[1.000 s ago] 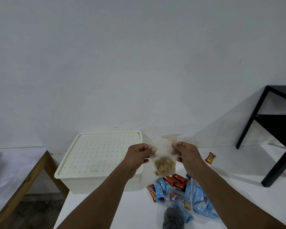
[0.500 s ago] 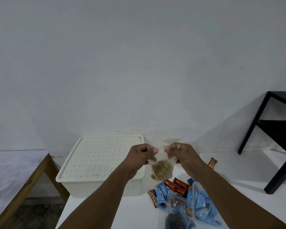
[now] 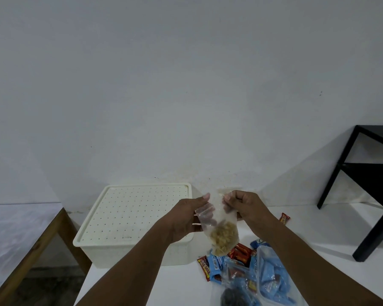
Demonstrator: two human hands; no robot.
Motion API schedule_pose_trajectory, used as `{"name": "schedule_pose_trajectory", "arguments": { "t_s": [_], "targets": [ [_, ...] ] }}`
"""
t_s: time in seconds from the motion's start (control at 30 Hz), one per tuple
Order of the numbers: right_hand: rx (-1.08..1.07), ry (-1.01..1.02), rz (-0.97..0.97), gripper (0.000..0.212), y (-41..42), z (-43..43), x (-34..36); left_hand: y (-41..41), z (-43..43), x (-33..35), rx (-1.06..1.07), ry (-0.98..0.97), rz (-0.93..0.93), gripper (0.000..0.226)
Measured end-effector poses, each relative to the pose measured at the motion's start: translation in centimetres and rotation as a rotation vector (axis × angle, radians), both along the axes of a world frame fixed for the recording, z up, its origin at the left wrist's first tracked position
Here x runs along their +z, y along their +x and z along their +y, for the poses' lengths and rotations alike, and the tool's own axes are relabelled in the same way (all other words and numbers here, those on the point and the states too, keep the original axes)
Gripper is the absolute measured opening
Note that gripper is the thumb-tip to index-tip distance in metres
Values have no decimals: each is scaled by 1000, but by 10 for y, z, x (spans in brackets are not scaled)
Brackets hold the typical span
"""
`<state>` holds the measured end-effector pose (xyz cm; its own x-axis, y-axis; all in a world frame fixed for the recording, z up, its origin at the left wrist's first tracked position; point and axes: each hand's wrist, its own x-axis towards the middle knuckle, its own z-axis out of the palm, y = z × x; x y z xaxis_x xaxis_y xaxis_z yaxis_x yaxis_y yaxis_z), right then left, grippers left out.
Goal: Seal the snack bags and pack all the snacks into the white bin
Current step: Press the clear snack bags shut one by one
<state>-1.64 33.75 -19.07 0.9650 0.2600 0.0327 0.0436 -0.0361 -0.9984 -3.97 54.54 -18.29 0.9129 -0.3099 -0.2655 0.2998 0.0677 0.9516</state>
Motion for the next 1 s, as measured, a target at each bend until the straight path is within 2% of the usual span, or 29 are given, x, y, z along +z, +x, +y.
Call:
{"name": "schedule_pose_trajectory", "arguments": {
  "t_s": [0.13, 0.27, 0.43, 0.57, 0.67, 0.83, 0.9, 1.0],
  "targets": [
    [82, -147, -32, 25, 1, -3, 2, 0, 0, -1, -57, 43, -1, 41],
    [-19, -173, -25, 14, 2, 2, 2, -1, -3, -3, 2, 52, -2, 30],
    [-61, 28, 122, 11, 1, 12, -2, -6, -12, -4, 4, 92, -86, 18],
    [-29, 153, 151, 17, 1, 14, -5, -6, -15, -4, 53, 50, -50, 17],
    [-8, 174, 136, 22, 1, 12, -6, -6, -16, -5, 66, 61, -43, 26],
    [-12, 175, 169, 27, 6, 5, -2, -4, -19, -6, -10, 213, -130, 21],
    [48, 203, 216, 29, 10, -3, 5, -2, -18, -7, -2, 220, -132, 19],
    [258, 222, 298, 35, 16, -17, 24, 1, -18, -9, -56, 228, -177, 17]
  ]
}}
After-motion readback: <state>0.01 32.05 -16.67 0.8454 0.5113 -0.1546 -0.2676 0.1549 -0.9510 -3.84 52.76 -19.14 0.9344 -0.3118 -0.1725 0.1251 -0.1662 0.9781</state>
